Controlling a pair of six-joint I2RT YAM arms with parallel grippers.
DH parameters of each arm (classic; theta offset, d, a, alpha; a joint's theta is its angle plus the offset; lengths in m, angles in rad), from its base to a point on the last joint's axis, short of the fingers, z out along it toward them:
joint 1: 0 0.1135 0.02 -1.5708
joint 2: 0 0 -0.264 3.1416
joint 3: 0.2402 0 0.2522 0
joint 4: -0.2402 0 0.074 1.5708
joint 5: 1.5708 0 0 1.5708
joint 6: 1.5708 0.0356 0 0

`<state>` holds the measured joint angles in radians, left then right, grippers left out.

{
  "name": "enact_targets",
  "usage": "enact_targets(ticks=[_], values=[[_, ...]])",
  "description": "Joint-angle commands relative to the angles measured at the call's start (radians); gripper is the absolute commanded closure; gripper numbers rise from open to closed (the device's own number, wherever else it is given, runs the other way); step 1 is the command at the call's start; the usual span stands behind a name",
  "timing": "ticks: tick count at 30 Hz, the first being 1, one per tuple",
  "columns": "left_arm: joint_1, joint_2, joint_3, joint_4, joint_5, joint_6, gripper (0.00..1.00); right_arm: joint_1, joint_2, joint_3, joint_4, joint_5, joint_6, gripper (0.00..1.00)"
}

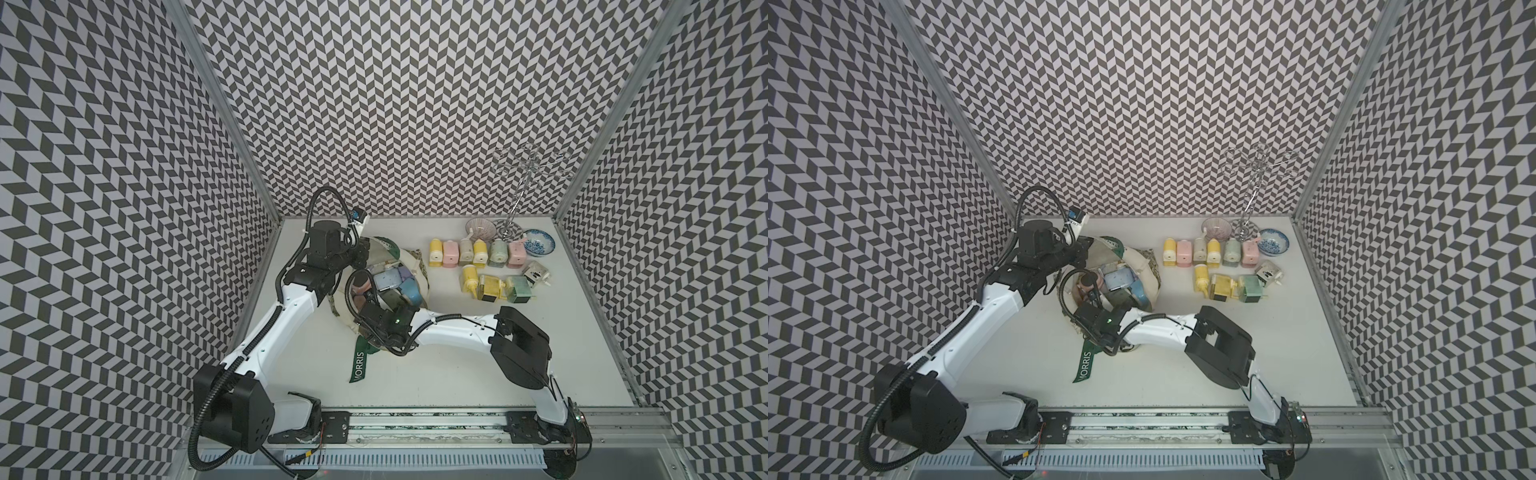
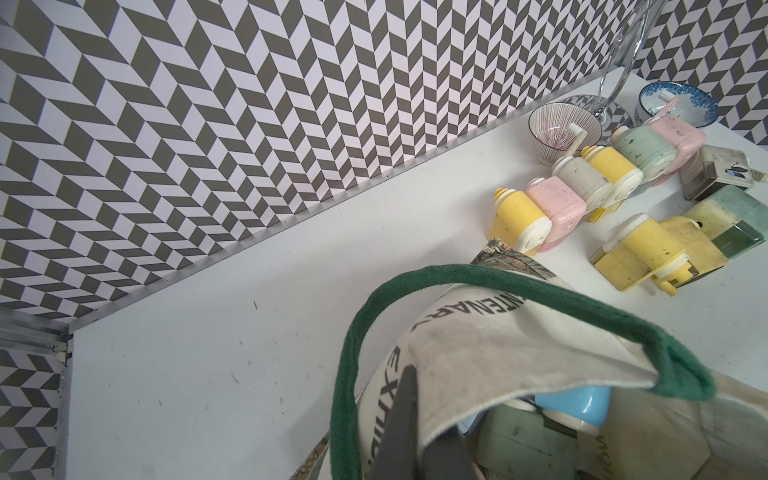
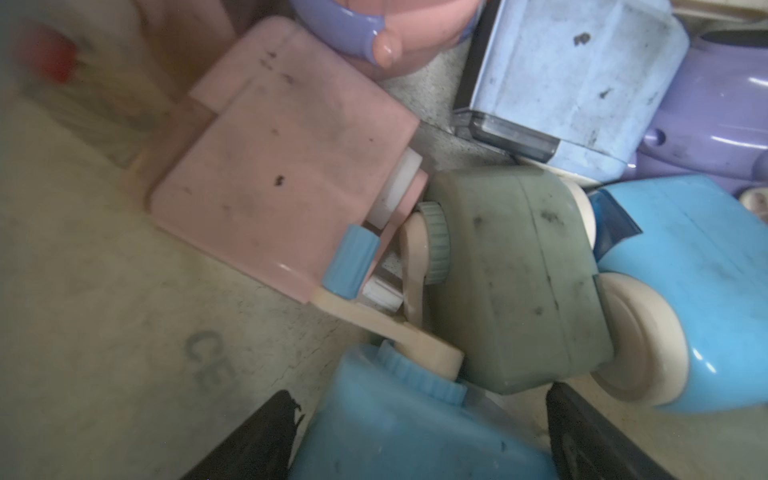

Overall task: Take out the pencil sharpeners from the tote bags
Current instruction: Pick up the pencil sharpener from the canvas bag.

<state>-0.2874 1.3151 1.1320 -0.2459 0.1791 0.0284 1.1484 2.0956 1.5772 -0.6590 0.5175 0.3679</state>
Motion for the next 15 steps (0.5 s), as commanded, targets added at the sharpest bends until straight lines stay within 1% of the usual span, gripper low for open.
enact_targets(ticks=[1,5,7,12,15], values=[[-0.007,-0.021,0.046,0.045,0.011,0.005,1.0,-0.005,0.024,-0.035,-0.158,0.077,0.033,0.05],[-0.009,-0.02,0.046,0.046,0.008,0.007,1.0,-0.007,-0.003,-0.073,-0.129,0.101,0.045,0.0],[-0.009,-0.019,0.047,0.046,0.008,0.007,1.0,-0.007,-0.022,-0.1,-0.104,0.098,0.054,0.01],[-0.011,-0.02,0.048,0.045,0.008,0.008,1.0,-0.025,-0.074,-0.172,-0.018,0.043,0.058,0.01],[-0.011,-0.021,0.046,0.044,0.007,0.008,1.0,-0.046,-0.113,-0.218,0.035,-0.014,0.066,0.0]])
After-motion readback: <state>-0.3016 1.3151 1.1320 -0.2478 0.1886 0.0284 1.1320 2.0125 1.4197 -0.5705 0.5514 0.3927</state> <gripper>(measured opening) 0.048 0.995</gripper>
